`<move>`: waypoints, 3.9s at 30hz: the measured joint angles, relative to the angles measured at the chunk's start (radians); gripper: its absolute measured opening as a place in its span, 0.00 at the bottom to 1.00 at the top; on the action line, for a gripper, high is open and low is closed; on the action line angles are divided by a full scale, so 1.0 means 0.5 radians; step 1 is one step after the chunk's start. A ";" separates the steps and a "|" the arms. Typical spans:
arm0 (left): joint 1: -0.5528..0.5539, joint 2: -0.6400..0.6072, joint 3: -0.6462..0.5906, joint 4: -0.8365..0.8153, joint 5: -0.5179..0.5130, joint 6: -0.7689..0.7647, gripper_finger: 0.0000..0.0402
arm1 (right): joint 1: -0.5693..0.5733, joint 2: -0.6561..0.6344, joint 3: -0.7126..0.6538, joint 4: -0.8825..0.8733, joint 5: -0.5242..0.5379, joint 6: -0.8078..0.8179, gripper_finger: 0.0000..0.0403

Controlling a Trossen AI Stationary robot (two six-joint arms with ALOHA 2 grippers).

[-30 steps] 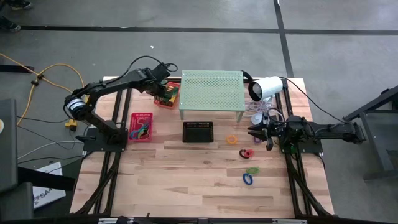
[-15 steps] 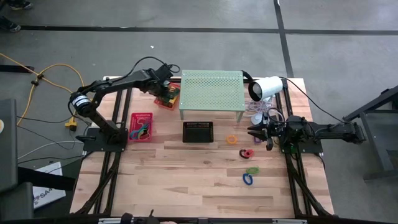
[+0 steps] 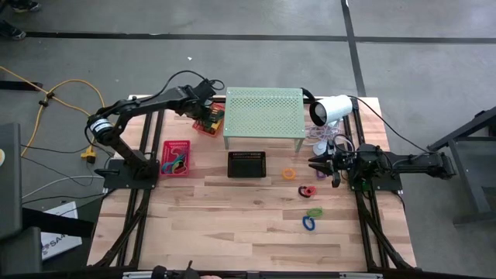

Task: Pick & Place Office Desk Supplies
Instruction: Put the crayon box into the orange bin on the shelf, then put the orange spring rubber band into the black bin on the shelf

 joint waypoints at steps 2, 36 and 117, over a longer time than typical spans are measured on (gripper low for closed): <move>0.000 0.022 -0.021 0.013 -0.001 -0.006 0.27 | 0.000 -0.001 0.000 0.000 0.000 0.000 0.22; 0.095 0.046 -0.091 0.161 0.195 0.077 0.41 | 0.000 0.000 -0.001 0.000 0.000 0.000 0.22; -1.803 -0.634 -0.090 -0.348 0.340 0.528 0.41 | 0.000 0.000 -0.001 0.000 0.000 0.000 0.22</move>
